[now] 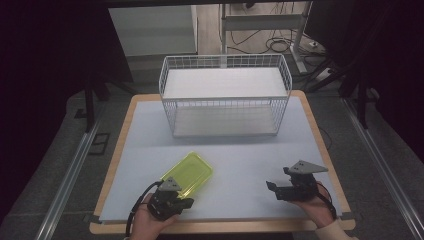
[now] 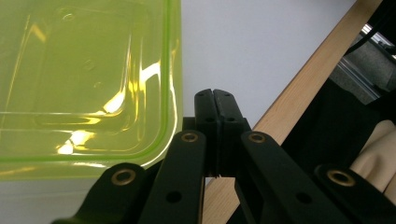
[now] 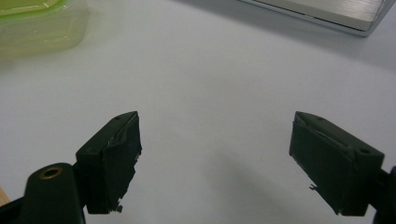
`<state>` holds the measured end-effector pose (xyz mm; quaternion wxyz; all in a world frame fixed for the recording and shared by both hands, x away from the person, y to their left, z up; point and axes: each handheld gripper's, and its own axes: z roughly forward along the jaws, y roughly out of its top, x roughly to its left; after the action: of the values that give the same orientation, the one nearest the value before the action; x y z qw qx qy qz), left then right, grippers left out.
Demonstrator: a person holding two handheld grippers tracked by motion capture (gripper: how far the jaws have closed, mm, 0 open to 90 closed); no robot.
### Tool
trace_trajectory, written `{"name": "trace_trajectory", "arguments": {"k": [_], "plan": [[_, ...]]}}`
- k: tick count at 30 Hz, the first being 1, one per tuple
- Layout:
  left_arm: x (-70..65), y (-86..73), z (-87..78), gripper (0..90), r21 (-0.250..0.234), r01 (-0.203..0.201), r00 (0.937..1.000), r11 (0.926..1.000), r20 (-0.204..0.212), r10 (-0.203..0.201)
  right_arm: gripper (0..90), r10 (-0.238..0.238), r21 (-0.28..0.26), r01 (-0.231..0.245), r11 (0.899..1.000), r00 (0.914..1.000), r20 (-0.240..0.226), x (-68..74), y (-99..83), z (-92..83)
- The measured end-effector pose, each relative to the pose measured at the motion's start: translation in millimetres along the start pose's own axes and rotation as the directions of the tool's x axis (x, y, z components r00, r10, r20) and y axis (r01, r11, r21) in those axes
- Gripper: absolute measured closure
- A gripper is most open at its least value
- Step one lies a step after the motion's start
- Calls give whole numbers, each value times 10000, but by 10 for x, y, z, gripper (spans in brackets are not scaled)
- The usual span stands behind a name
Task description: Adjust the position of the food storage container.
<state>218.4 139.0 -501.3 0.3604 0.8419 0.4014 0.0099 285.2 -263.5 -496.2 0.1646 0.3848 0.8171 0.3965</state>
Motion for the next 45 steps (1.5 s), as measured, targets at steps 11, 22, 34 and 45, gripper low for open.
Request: {"name": "trace_trajectory", "arguments": {"k": [11, 22, 34, 45], "plan": [[89, -27, -34, 900, 158, 182, 9993, 9997, -342, -177, 170, -12, -61, 12, 10000, 10000, 89, -19, 1, -17], [285, -66, -101, 900, 20, 709, 9953, 9975, -670, -706, 170, -17, -64, 18, 10000, 9999, 101, -19, 4, -19], [491, -60, -140, 900, -1, 1158, 9876, 9933, -1063, -1151, 170, -37, -22, 37, 10000, 10000, 78, -12, 2, -7], [525, -95, -193, 900, -239, 1375, 9863, 9902, -888, -1391, 171, -55, -22, 55, 10000, 10000, 29, -5, 2, -7]]}}
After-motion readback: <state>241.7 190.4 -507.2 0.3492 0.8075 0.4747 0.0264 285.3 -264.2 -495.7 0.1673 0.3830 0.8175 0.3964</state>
